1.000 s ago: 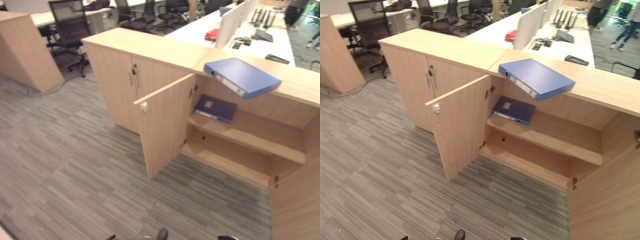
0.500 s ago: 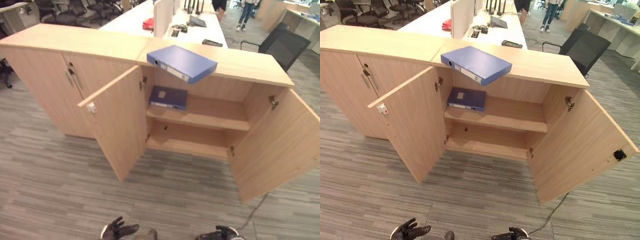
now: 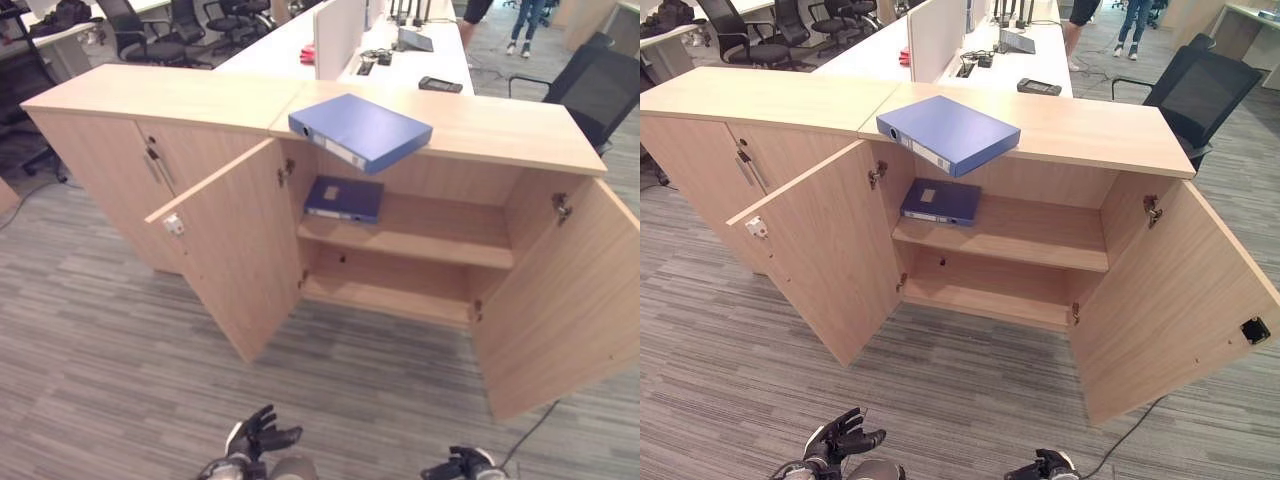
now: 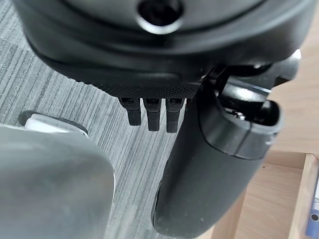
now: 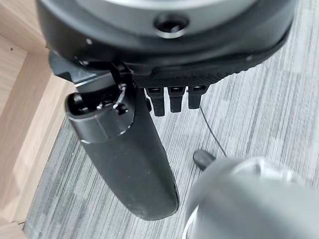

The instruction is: Put the empty folder in the office cabinet

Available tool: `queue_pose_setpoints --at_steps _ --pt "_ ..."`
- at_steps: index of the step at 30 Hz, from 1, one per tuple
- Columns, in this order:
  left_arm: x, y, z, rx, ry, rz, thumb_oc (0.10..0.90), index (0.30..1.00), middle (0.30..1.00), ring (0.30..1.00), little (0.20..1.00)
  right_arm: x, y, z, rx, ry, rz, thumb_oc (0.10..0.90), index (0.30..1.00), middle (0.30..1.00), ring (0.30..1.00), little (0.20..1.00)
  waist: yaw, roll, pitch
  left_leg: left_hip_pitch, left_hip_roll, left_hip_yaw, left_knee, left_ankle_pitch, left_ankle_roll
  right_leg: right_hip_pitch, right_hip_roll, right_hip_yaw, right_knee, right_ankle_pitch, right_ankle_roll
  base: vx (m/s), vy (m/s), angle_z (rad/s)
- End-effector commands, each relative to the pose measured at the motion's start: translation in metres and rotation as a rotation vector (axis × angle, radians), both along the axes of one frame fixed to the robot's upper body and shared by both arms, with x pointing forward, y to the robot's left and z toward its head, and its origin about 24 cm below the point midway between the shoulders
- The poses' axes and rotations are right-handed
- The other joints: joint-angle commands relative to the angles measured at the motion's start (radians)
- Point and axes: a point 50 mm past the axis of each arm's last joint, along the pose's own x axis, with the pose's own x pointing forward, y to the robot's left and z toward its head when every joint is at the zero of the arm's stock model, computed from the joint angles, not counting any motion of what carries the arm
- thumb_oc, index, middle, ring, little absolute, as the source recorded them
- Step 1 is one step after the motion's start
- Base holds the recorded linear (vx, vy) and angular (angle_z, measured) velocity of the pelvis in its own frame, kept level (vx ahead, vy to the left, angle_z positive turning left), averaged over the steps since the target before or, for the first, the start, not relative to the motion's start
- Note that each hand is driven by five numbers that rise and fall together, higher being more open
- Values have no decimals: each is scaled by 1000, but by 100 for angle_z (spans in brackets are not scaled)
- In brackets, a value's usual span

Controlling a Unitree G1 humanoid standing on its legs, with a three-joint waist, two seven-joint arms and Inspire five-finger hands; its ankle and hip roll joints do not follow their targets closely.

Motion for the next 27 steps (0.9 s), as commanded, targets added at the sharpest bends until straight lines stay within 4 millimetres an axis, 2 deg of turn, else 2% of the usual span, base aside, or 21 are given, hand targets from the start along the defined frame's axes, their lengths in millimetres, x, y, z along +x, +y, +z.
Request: queue_pose_setpoints --at_steps 1,3,5,7,10,13,14,16,17,18,19,20,21,22,24,25,26,27 --pt "22 2 20 20 -136 -76 800 900 900 900 900 22 -6 9 -57 -43 70 800 900 900 900 900 37 -21 12 -13 15 -18 -327 46 67 48 66 18 -87 34 50 78 81 -22" --pt "26 2 24 22 -161 -82 800 900 900 900 900 20 -4 7 -54 -36 70 800 900 900 900 900 41 -17 11 -8 47 -39 -420 86 61 61 74 35 -98 30 56 101 87 -18" --pt "29 3 28 22 -178 -86 800 900 900 900 900 18 -3 6 -56 -28 68 800 900 900 900 900 46 -16 7 -7 66 -34 -472 88 48 81 74 50 -109 15 68 142 146 -41" --pt "31 1 30 19 -194 -101 800 900 900 900 900 12 -2 4 -50 -7 72 800 900 900 900 900 51 7 -13 -1 70 -52 -488 112 44 82 85 60 -123 32 70 115 212 -47" --pt "31 -2 31 18 -199 -129 800 900 900 900 900 1 -2 0 -44 25 56 800 900 900 900 900 44 15 -54 19 46 -67 -488 115 37 93 71 56 -158 56 89 206 297 -31" --pt "33 -4 35 28 -218 -173 800 900 900 900 900 -4 3 -2 -30 42 62 800 900 900 900 900 42 11 -79 62 -11 -33 -488 84 63 114 5 64 -167 70 134 241 419 13" --pt "34 -3 38 32 -235 -180 800 900 900 900 900 1 7 -2 -29 36 88 800 900 900 900 900 48 9 -83 82 -44 -9 -488 67 78 120 -39 67 -159 83 162 194 428 1" --pt "36 0 41 39 -250 -182 800 900 900 900 900 7 10 0 -25 21 107 800 900 900 900 900 59 7 -82 101 -77 11 -488 51 98 113 -89 66 -134 101 186 158 388 -14" --pt "37 2 43 45 -256 -184 800 900 900 900 900 12 13 1 -18 9 117 800 900 900 900 900 63 7 -81 112 -93 21 -488 42 109 108 -120 64 -108 116 195 159 439 -37" --pt "38 4 46 57 -269 -196 800 900 900 900 900 17 15 2 -9 -3 126 800 900 900 900 900 63 13 -75 132 -123 31 -488 27 130 90 -179 59 -51 170 201 202 409 -47" --pt "36 5 46 63 -263 -205 800 900 900 900 900 19 17 2 -3 -14 128 800 900 900 900 900 64 11 -71 154 -136 34 -488 5 135 87 -209 64 -12 186 209 190 390 -52" --pt "36 6 46 64 -262 -207 800 900 900 900 900 20 18 3 5 -20 124 800 900 900 900 900 65 12 -69 163 -148 42 -488 -1 143 80 -230 53 16 213 208 123 178 -36" --pt "36 6 46 64 -262 -207 800 900 900 900 900 20 18 3 5 -20 124 800 900 900 900 900 65 12 -69 163 -148 42 -488 -1 143 80 -230 53 16 213 208 103 226 -20" --pt "33 7 47 62 -262 -201 800 900 900 900 900 21 22 2 25 -34 106 800 900 900 900 900 61 9 -59 187 -164 55 -488 -16 155 70 -262 25 61 251 205 95 160 -4" --pt "32 6 46 59 -259 -196 800 900 900 900 900 21 23 2 37 -45 91 800 900 900 900 900 49 12 -48 193 -158 62 -488 -25 159 49 -240 4 76 236 194 81 127 -2" --pt "32 2 46 45 -265 -192 800 900 900 900 900 23 22 3 44 -59 65 800 900 900 900 900 34 26 -39 196 -153 55 -488 -26 161 6 -177 10 60 199 179 18 53 1" --pt "32 -2 46 37 -270 -192 800 900 900 900 900 27 21 5 45 -77 46 800 900 900 900 900 21 36 -22 201 -158 46 -488 -9 171 -50 -108 7 24 201 159 107 -6 3" --pt "32 -3 45 39 -268 -193 800 900 900 900 900 29 22 6 49 -86 34 800 900 900 900 900 17 36 -5 229 -162 34 -488 -15 172 -76 -58 16 -16 208 154 87 -24 -2"
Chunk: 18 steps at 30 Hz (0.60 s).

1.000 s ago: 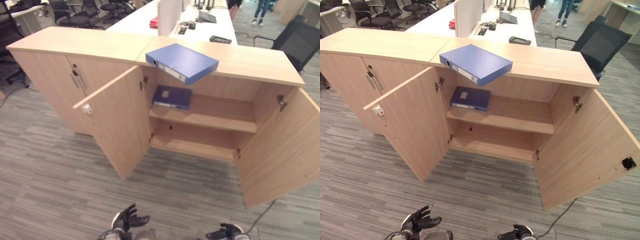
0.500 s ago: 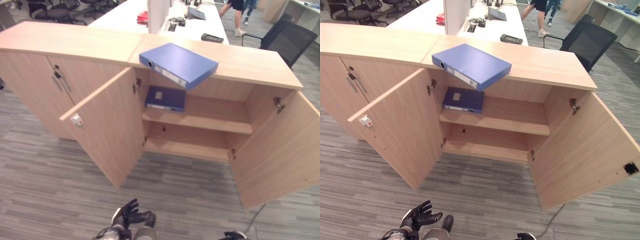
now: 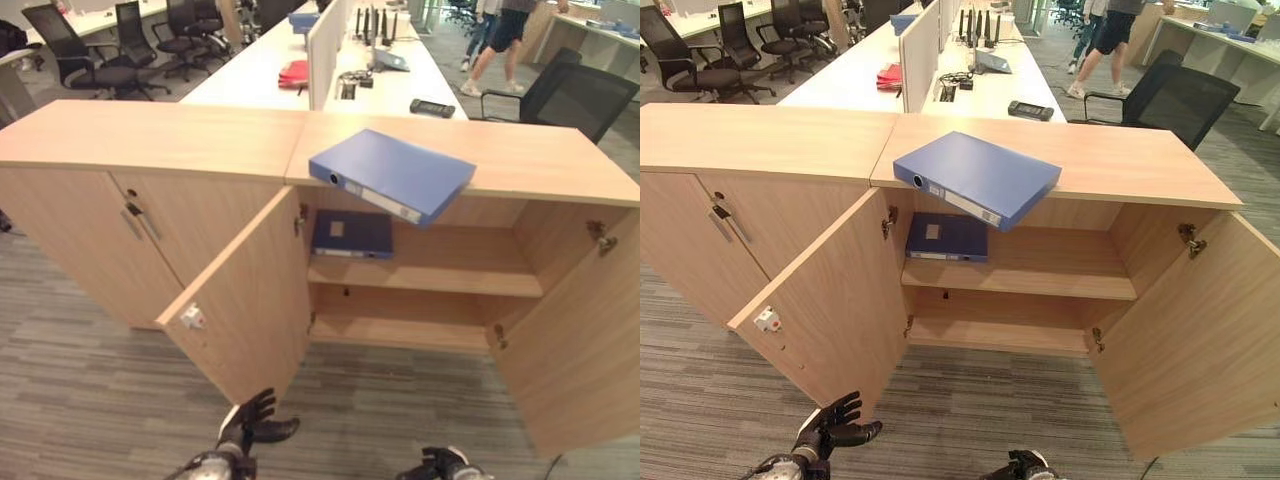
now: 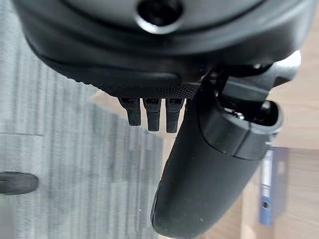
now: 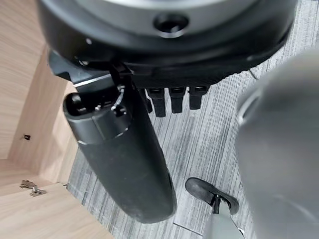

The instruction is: Put the empty folder in the office cabinet

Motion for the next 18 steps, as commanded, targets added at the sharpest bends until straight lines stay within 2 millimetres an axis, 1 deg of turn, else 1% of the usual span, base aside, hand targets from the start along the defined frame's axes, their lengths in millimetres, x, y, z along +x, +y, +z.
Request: queue_pose_setpoints --at_steps 1,4,5,6,7,8,9,11,12,13,15,17,18 --pt "27 -10 24 -19 -176 -61 800 900 900 900 900 25 -18 11 -43 -87 -47 800 900 900 900 900 -3 0 42 -20 34 -40 -12 -69 -90 -5 144 9 -252 178 -13 146 -59 1" --pt "23 -7 20 -8 -156 -37 800 900 900 900 900 31 -16 13 -40 -105 -52 800 900 900 900 900 -6 -4 62 11 35 -58 -12 -80 -92 -49 182 27 -291 205 -13 203 -100 46" --pt "21 -4 18 1 -143 -23 800 900 900 900 900 32 -14 13 -37 -108 -50 800 900 900 900 900 -8 -18 70 31 35 -76 -12 -93 -94 -52 206 33 -326 207 -19 368 -204 35" --pt "19 -4 17 3 -134 -25 800 900 900 900 900 29 -13 12 -37 -100 -50 800 900 900 900 900 -8 -25 63 37 32 -81 -12 -105 -95 -27 209 24 -354 204 -22 488 -282 29" --pt "17 -5 14 4 -115 -25 800 900 900 900 900 23 -14 10 -46 -76 -43 800 900 900 900 900 -9 -29 45 46 42 -84 -12 -117 -98 -11 224 32 -364 189 -30 285 -162 22" --pt "16 -5 14 4 -115 -25 800 900 900 900 900 23 -14 10 -46 -76 -43 800 900 900 900 900 -9 -29 45 46 43 -84 -12 -117 -98 -11 225 31 -364 189 -30 388 -232 40" --pt "15 -6 12 -3 -103 -22 800 900 900 900 900 18 -17 8 -56 -60 -37 800 900 900 900 900 -12 -30 29 48 56 -91 3 -130 -102 8 237 28 -370 174 -38 283 -185 44" --pt "14 -7 11 -8 -94 -21 800 900 900 900 900 14 -21 8 -66 -49 -39 800 900 900 900 900 -18 -32 19 42 68 -103 34 -153 -110 19 249 21 -365 148 -51 277 -194 40" --pt "14 -7 11 -8 -94 -21 800 900 900 900 900 14 -21 8 -66 -49 -39 800 900 900 900 900 -19 -32 18 41 68 -103 35 -153 -110 19 249 21 -365 148 -51 225 -185 34" --pt "15 -6 11 -7 -92 -20 800 900 900 900 900 12 -23 8 -73 -49 -35 800 900 900 900 900 -23 -36 16 30 79 -105 73 -176 -117 30 256 17 -361 127 -61 204 -185 27" --pt "14 -6 9 -11 -83 -15 800 900 900 900 900 11 -26 8 -81 -49 -35 800 900 900 900 900 -26 -42 20 15 86 -100 134 -203 -127 45 267 15 -357 102 -76 225 -211 8" --pt "14 -6 10 -12 -86 -8 800 900 900 900 900 9 -30 8 -89 -50 -42 800 900 900 900 900 -26 -51 25 -15 83 -89 227 -231 -140 62 274 18 -355 79 -91 168 -169 -4" --pt "14 -5 10 -14 -86 -3 800 900 900 900 900 8 -33 8 -95 -48 -49 800 900 900 900 900 -25 -54 31 -31 77 -81 277 -235 -146 75 277 22 -355 69 -98 133 -142 1"
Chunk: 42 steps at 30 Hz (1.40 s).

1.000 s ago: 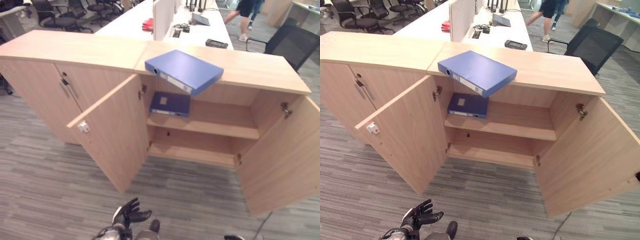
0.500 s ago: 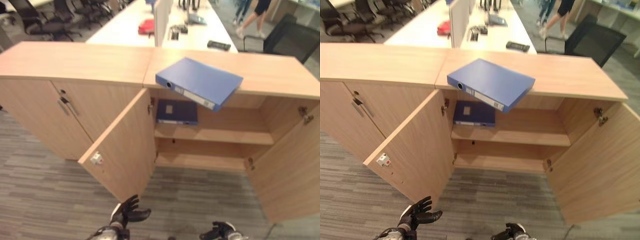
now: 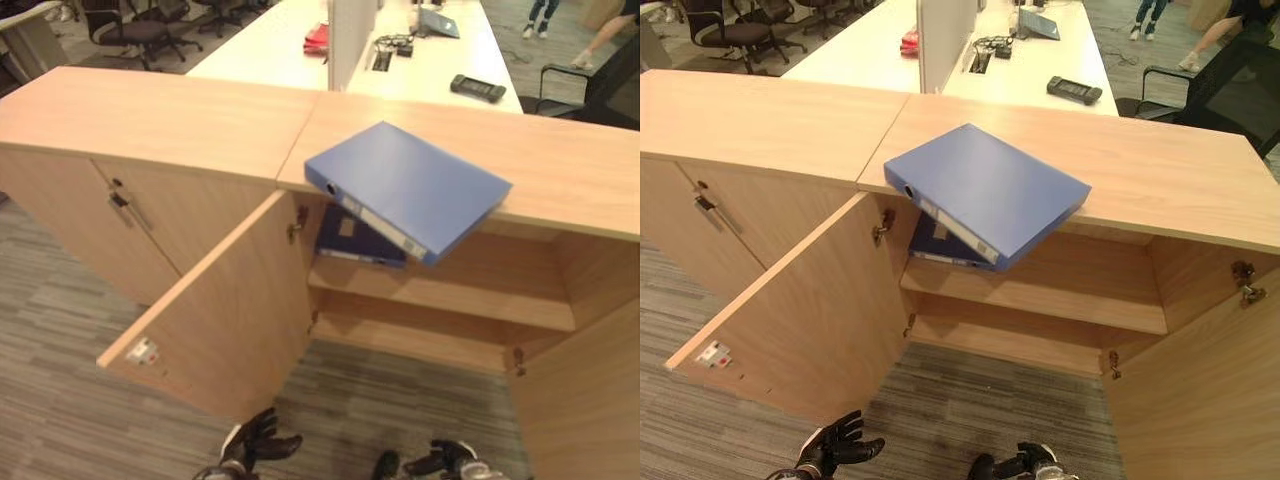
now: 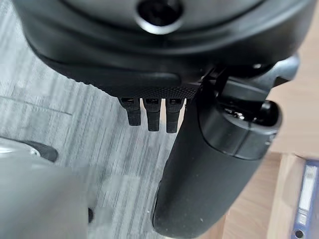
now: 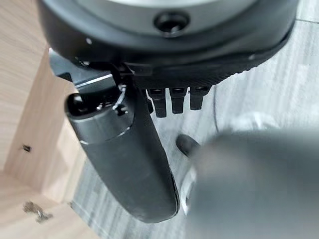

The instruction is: Put the empty folder in the office cabinet

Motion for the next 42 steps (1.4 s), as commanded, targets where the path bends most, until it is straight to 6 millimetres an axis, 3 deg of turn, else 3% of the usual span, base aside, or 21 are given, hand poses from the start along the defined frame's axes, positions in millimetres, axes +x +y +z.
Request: queue_pose_setpoints --at_steps 1,2,3,4,5,7,9,11,18,21,26,29,33,34,36,42 --pt "34 -2 23 6 -174 -40 800 900 900 900 900 7 -15 5 -62 -19 17 800 900 900 900 900 2 -28 -7 -78 4 35 46 -37 14 22 -23 42 47 -73 117 104 -118 -6" --pt "36 -3 23 7 -177 -44 800 900 900 900 900 6 -19 6 -72 -18 11 800 900 900 900 900 7 -29 2 -117 -5 40 124 -24 11 33 -25 41 49 -79 110 57 -67 -2" --pt "36 -3 23 7 -177 -44 800 900 900 900 900 7 -19 6 -73 -18 11 800 900 900 900 900 6 -29 1 -120 -4 40 128 -26 11 31 -24 40 49 -79 110 62 -87 -9" --pt "36 -4 23 6 -177 -38 800 900 900 900 900 6 -24 7 -88 -16 -5 800 900 900 900 900 12 -30 14 -193 -8 58 235 11 -2 45 -26 43 53 -90 102 56 -69 -5" --pt "36 -6 23 4 -179 -36 800 900 900 900 900 6 -26 7 -92 -15 -17 800 900 900 900 900 14 -33 18 -228 -3 75 246 13 -4 51 -28 43 52 -97 101 91 -81 -9" --pt "37 -7 24 10 -187 -49 800 900 900 900 900 5 -27 7 -96 -12 -35 800 900 900 900 900 24 -44 19 -279 -6 85 197 -18 11 59 -30 58 43 -102 106 93 -20 2" --pt "38 -7 26 14 -194 -56 800 900 900 900 900 4 -28 7 -97 -12 -39 800 900 900 900 900 29 -49 18 -292 -9 75 155 -6 12 64 -26 67 36 -100 110 63 2 7" --pt "45 -10 32 15 -225 -103 800 900 900 900 900 7 -24 7 -97 -12 -21 800 900 900 900 900 41 -36 16 -297 6 44 -8 90 -1 85 -3 84 27 -110 114 98 27 -18" --pt "54 -17 46 40 -296 -238 800 900 900 900 900 10 -14 5 -71 -21 17 800 900 900 900 900 16 -12 -31 -187 23 28 -192 144 11 102 2 110 -1 -97 127 91 81 -32" --pt "67 -13 86 79 -469 -367 800 900 900 900 900 18 -5 6 -64 -31 78 800 900 900 900 900 20 -4 -42 -127 34 26 -278 169 20 105 14 127 -35 -77 135 38 50 -2" --pt "81 -9 156 41 -786 -362 800 900 900 900 900 10 1 3 -37 -11 79 800 900 900 900 900 29 -14 -48 -100 35 25 -303 169 21 118 21 131 -65 -59 144 10 8 4" --pt "86 -5 215 147 -1054 -375 800 900 900 900 900 6 7 0 -14 -11 74 800 900 900 900 900 36 -24 -44 -85 33 23 -303 158 19 132 23 131 -73 -57 147 5 -7 1" --pt "82 -2 269 355 -1329 -359 800 900 900 900 900 1 15 -2 11 -17 76 800 900 900 900 900 36 -38 -50 -84 33 23 -303 155 16 139 22 128 -83 -54 149 3 -8 0" --pt "82 -1 269 358 -1329 -358 800 900 900 900 900 1 16 -2 11 -17 77 800 900 900 900 900 35 -39 -50 -83 33 23 -303 154 16 139 22 128 -83 -54 149 12 -30 -3" --pt "81 -3 290 454 -1449 -336 800 900 900 900 900 -3 23 -4 29 -16 89 800 900 900 900 900 30 -47 -53 -77 34 27 -303 149 14 146 22 124 -88 -54 151 4 -32 -4" --pt "82 -13 292 374 -1478 -329 800 900 900 900 900 -3 26 -4 36 -13 103 800 900 900 900 900 24 -35 -54 -64 24 26 -303 136 29 135 0 129 -57 -49 169 -12 11 -7"
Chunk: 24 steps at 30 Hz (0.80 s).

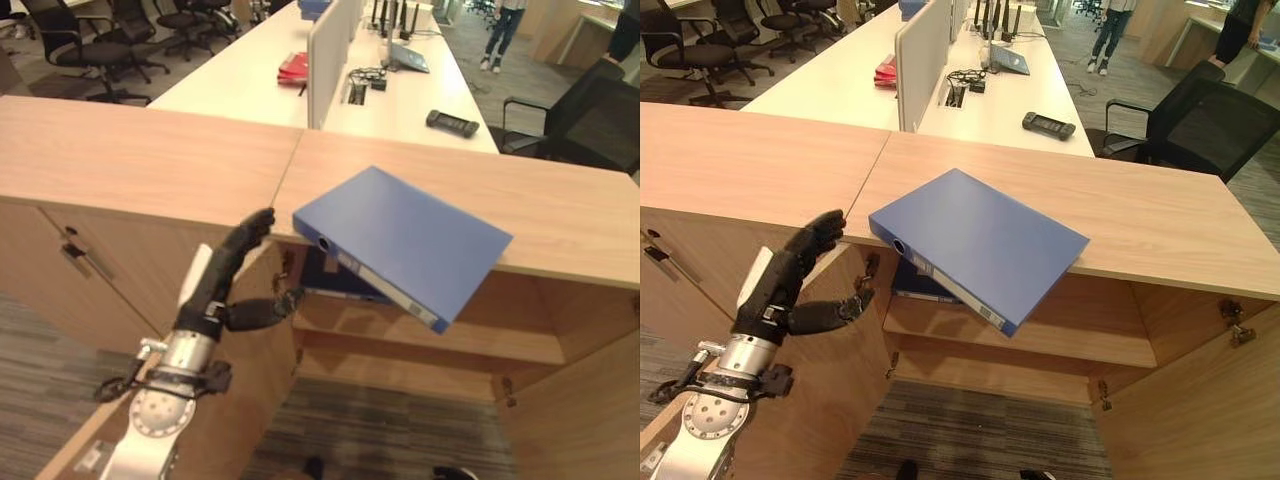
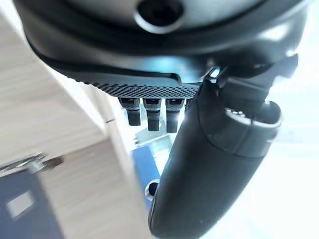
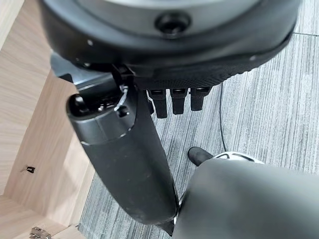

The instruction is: Put the empty folder in the office cabinet

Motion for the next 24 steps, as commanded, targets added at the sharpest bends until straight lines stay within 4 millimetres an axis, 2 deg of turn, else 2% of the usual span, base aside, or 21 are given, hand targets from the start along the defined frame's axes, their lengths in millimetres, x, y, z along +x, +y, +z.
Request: queue_pose_setpoints --at_steps 1,3,5,7,8,9,12,13,14,15,16,18,20,22,24 --pt "-5 -15 44 -32 -270 -79 800 900 900 900 900 30 14 7 24 -91 61 800 900 900 900 900 -2 -7 -19 15 -23 -33 -9 -102 14 -40 11 -10 75 -5 14 -59 74 -16" --pt "-6 -15 43 -22 -264 -76 800 900 900 900 900 33 11 8 20 -99 53 800 900 900 900 900 7 13 -15 21 -33 -28 -6 -115 28 -75 -30 -21 155 -5 36 -51 100 -17" --pt "-9 -15 43 -29 -253 -95 800 900 900 900 900 39 6 10 18 -121 29 800 900 900 900 900 8 36 2 25 -39 -24 4 -128 42 -135 -111 -4 268 55 73 -78 52 -27" --pt "-8 -15 41 -32 -248 -82 800 900 900 900 900 40 10 12 43 -158 44 800 900 900 900 900 0 58 19 17 -19 -15 20 -136 49 -198 -209 -14 331 125 63 -104 -64 -23" --pt "-8 -16 42 -18 -253 -85 800 900 900 900 900 40 10 12 47 -159 46 800 900 900 900 900 -7 64 15 7 -8 -19 27 -141 44 -211 -231 -26 308 115 53 -30 -153 -25" --pt "-7 -15 42 -7 -247 -83 800 900 900 900 900 42 10 13 48 -164 48 800 900 900 900 900 -12 60 16 3 -3 -25 32 -146 34 -214 -230 -21 267 120 57 39 -234 -20" --pt "-7 -15 40 14 -239 -98 800 900 900 900 900 50 7 16 39 -186 37 800 900 900 900 900 -33 40 35 23 21 -61 36 -168 2 -252 -176 99 162 153 91 106 -318 10" --pt "-7 -15 40 8 -240 -99 800 900 900 900 900 50 8 16 40 -188 38 800 900 900 900 900 -33 32 37 20 26 -66 41 -169 -9 -248 -171 104 132 163 98 223 -489 63" --pt "-7 -13 38 1 -235 -81 800 900 900 900 900 50 9 15 40 -181 48 800 900 900 900 900 -31 16 33 29 53 -75 47 -177 -35 -227 -165 73 104 148 105 159 -355 64" --pt "-7 -13 38 1 -235 -80 800 900 900 900 900 50 9 15 40 -181 49 800 900 900 900 900 -34 17 33 30 55 -78 45 -177 -36 -225 -163 70 104 147 104 167 -415 83" --pt "-6 -11 39 -2 -242 -64 800 900 900 900 900 50 10 15 41 -177 63 800 900 900 900 900 -38 14 33 34 87 -92 42 -172 -53 -228 -147 59 120 129 97 109 -449 52" --pt "-7 -8 42 -21 -273 -20 800 900 900 900 900 51 12 16 34 -193 64 800 900 900 900 900 -40 16 30 10 169 -129 40 -139 -90 -230 -101 14 160 68 62 93 -581 41" --pt "-7 -5 47 13 -326 33 800 900 900 900 900 52 5 17 12 -199 21 800 900 900 900 900 -38 21 33 -22 214 -149 42 -98 -108 -224 -67 -33 178 22 34 -2 -399 51" --pt "-6 -4 48 17 -343 54 800 900 900 900 900 44 -14 15 -40 -161 -70 800 900 900 900 900 -30 18 38 -64 218 -103 72 -80 -95 -193 -68 -103 178 -5 18 -17 -300 52" --pt "-6 -6 53 -6 -386 60 800 900 900 900 900 40 -21 15 -59 -149 -98 800 900 900 900 900 -24 2 39 -89 172 -39 110 -94 -74 -158 -68 -145 158 -9 13 1 -224 66"
